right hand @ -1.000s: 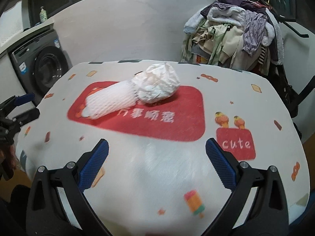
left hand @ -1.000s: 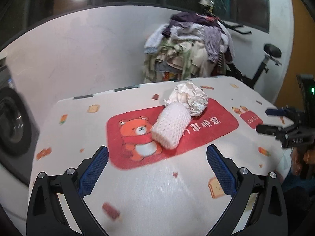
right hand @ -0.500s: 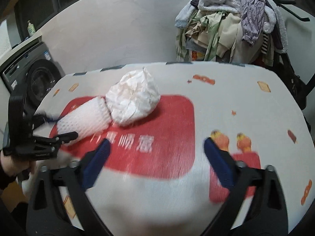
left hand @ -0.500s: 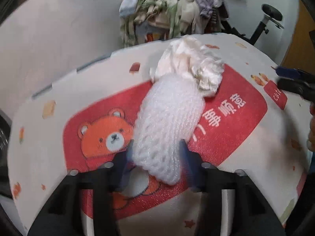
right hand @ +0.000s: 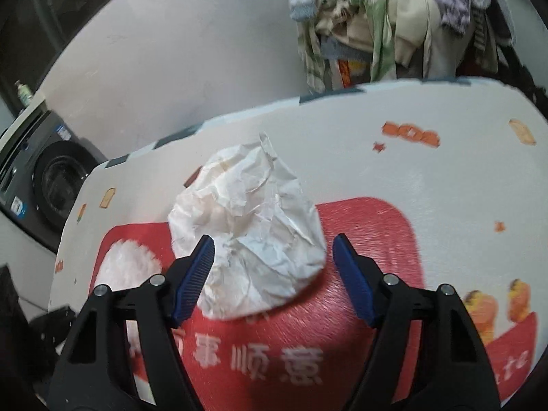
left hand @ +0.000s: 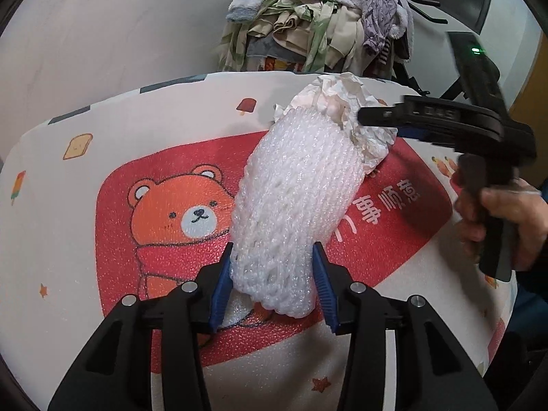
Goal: Collect trash
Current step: 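Grasp the white foam net with the left gripper while the right gripper grasps the crumpled paper, then carry the foam net and paper over the brown bin and open both grippers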
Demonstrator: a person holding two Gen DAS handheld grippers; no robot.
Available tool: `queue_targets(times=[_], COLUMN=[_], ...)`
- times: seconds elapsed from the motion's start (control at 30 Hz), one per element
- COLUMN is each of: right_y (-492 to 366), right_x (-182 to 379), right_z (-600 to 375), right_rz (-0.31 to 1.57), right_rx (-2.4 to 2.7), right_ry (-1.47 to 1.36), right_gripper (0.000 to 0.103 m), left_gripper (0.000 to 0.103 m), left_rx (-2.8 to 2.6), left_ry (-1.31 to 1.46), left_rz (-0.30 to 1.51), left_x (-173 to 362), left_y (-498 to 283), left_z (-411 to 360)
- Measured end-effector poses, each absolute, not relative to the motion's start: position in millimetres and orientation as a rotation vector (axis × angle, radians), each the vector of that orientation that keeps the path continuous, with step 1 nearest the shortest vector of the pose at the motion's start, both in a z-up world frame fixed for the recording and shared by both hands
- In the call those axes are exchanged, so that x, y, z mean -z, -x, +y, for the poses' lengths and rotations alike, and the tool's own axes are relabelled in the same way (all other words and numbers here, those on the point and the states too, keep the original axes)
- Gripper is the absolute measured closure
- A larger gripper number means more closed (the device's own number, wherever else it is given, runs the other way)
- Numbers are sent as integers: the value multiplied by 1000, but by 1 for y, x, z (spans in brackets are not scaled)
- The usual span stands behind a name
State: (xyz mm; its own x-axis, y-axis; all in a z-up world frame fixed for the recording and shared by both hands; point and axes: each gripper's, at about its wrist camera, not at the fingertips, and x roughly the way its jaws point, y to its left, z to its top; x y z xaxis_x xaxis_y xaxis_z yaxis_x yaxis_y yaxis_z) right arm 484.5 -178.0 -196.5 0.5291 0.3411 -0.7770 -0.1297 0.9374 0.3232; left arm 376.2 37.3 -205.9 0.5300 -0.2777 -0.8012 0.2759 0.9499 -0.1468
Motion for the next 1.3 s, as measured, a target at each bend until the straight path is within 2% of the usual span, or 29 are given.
queue_targets(times=[0.03, 0.07, 0.13, 0.23, 0.37, 0.5, 0.97, 1.3], right_y=[-486, -485, -477, -460, -429, -393, -252, -160], right_x=[198, 198, 194, 179, 155, 134, 91, 72], right_z=[-177, -175, -176, -181, -198, -220, -237, -238], right_rz=[981, 983, 956, 907, 839, 787, 685, 622], right_rx=[-281, -270, -275, -276, -269, -258, -328, -376], right_ry=[-235, -224, -226, -183, -113, -117, -169, -197], right_gripper=[64, 64, 72, 76, 79, 80, 80, 80], left_gripper=[60, 60, 60, 64, 71, 73, 75, 75], left_rx=[330, 330, 327, 321, 326, 350, 442, 519], left_ry=[2, 3, 3, 11, 55, 65, 58, -63], left_rz=[955, 954, 952, 943, 942, 917, 864, 916], left_x=[206, 205, 204, 200, 192, 176, 134, 153], left_y=[-376, -375, -374, -368, -350, -316, -187, -85], left_z=[37, 38, 38, 39, 43, 38, 17, -6])
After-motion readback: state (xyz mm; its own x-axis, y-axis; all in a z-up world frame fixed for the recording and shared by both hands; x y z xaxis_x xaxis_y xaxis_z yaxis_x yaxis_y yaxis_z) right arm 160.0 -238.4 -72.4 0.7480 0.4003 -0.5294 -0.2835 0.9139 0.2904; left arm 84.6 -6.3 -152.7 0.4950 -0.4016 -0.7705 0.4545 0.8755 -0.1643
